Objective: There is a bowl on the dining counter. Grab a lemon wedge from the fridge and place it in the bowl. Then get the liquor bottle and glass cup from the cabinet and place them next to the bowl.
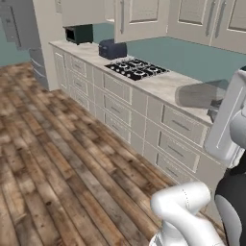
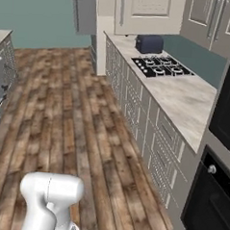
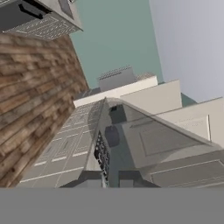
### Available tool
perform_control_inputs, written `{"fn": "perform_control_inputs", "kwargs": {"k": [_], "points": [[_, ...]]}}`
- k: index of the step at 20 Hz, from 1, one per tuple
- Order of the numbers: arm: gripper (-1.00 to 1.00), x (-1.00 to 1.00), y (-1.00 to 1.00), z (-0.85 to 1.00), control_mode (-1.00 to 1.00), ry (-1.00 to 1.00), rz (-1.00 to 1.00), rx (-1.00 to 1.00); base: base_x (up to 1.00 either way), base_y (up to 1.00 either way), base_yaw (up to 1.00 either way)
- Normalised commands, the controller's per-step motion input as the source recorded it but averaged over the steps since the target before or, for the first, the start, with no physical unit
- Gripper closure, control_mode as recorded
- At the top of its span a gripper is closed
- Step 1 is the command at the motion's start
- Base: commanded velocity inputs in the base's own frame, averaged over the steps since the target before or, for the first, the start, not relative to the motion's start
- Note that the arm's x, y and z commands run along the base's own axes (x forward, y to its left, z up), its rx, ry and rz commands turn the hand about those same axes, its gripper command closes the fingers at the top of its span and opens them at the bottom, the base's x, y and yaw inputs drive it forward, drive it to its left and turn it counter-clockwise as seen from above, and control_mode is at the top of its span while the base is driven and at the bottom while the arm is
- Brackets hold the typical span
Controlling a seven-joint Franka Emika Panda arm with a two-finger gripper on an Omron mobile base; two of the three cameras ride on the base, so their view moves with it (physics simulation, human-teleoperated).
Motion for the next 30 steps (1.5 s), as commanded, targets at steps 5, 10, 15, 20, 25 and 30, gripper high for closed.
{"fn": "perform_control_inputs", "kwargs": {"k": [5,10,15,20,25,30], "points": [[1.00,0.00,0.00,0.00,1.00,0.00,0.00,0.00,-1.00,0.62,0.00],[1.00,0.00,0.00,0.00,1.00,0.00,0.00,0.00,-1.00,1.00,-0.22],[1.00,0.00,0.00,0.00,1.00,0.00,0.00,0.00,-0.56,1.00,-0.27],[1.00,0.00,0.00,0.00,1.00,0.00,0.00,0.00,0.68,1.00,-0.12],[1.00,0.00,0.00,0.00,1.00,0.00,0.00,0.00,0.13,0.98,0.00],[1.00,0.00,0.00,0.00,1.00,0.00,0.00,0.00,-0.99,0.89,-0.01]]}}
